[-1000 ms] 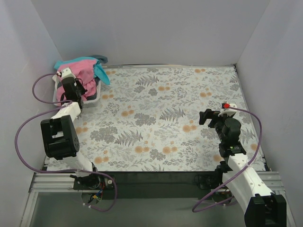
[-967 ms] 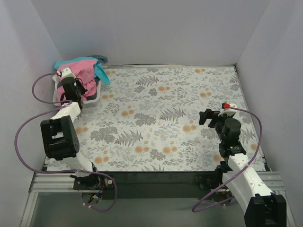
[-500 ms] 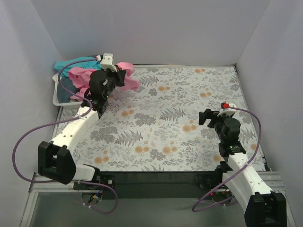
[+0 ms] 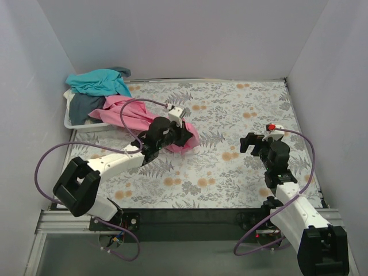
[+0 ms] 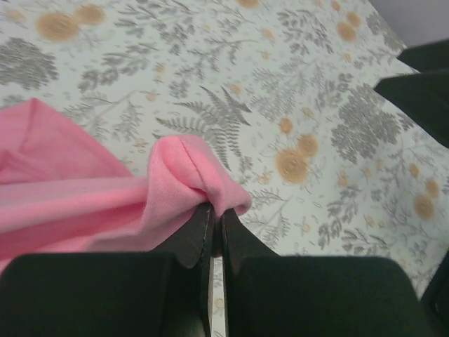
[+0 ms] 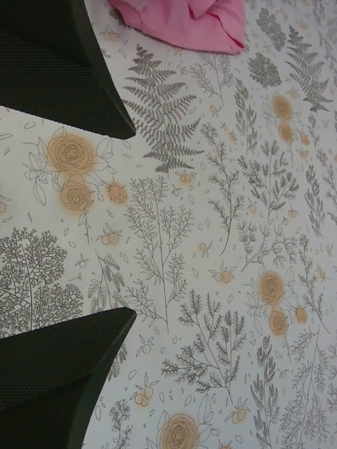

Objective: Fold and stack the t-shirts
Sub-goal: Move the tshirt to the center of the board

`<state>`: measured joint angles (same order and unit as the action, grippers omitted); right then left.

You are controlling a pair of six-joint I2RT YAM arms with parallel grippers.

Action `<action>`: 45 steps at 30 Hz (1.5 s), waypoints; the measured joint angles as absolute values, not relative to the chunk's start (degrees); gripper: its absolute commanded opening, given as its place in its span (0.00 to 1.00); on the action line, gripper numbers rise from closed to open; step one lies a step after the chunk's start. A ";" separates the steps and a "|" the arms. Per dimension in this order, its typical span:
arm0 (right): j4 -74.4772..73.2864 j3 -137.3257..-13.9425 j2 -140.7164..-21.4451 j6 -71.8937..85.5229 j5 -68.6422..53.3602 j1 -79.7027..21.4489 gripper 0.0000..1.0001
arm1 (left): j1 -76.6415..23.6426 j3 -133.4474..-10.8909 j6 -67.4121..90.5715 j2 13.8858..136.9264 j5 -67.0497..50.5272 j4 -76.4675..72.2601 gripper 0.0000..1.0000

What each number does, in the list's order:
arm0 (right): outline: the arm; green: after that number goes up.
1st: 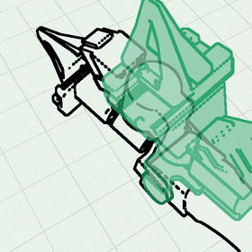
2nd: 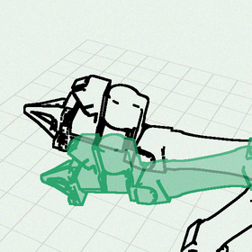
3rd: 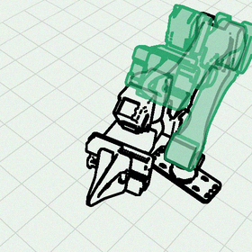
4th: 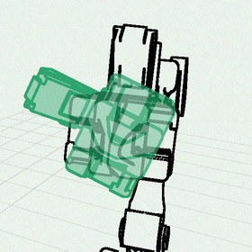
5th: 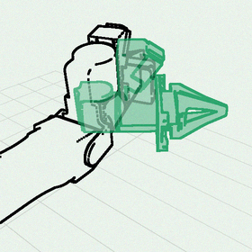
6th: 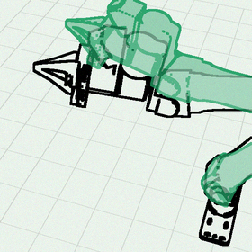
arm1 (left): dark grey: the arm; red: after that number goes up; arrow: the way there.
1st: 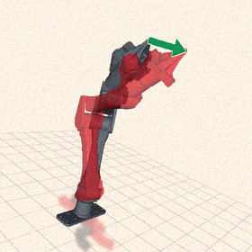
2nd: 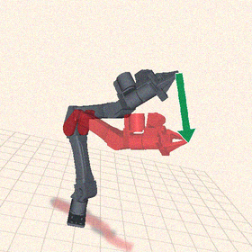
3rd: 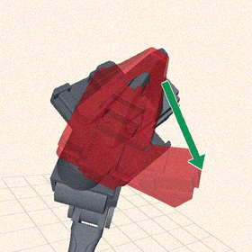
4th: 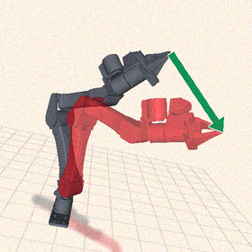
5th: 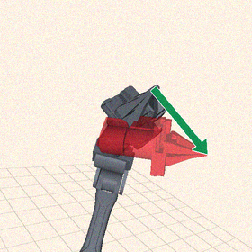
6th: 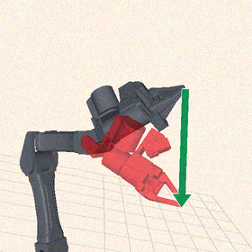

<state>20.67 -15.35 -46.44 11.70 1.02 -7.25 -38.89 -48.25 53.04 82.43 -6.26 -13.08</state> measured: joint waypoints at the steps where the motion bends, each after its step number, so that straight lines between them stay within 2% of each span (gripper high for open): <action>1: 20.64 -15.40 -46.46 11.70 0.99 -7.25 0.97 | -40.23 -48.21 53.45 83.15 -6.63 -13.08 0.00; 9: 20.95 -16.86 -49.08 11.84 -2.96 -7.55 0.91 | -46.39 -40.45 58.02 79.66 -5.02 -15.57 0.00; 18: 23.86 -24.18 -64.03 12.34 -7.22 -20.16 0.89 | -46.72 -32.21 63.77 60.71 17.12 -6.57 0.00; 25: 25.98 -34.20 -76.95 12.49 -6.55 -28.91 0.85 | -46.61 -29.39 66.15 50.46 25.98 2.37 0.00; 30: 26.98 -40.80 -86.39 12.99 -6.20 -30.94 0.72 | -46.61 -28.42 66.98 48.49 28.47 6.63 0.00; 34: 27.00 -44.34 -92.95 13.54 -5.65 -32.40 0.65 | -46.52 -27.66 66.96 47.09 29.36 8.05 0.00; 45: 23.66 -49.06 -99.77 13.82 0.05 -38.74 0.63 | -46.24 -26.59 66.50 46.50 29.50 8.60 0.00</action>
<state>23.66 -49.06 -99.77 13.82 0.05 -38.74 -46.24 -26.59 66.50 46.50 29.50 8.60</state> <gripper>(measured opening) 0.632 0.031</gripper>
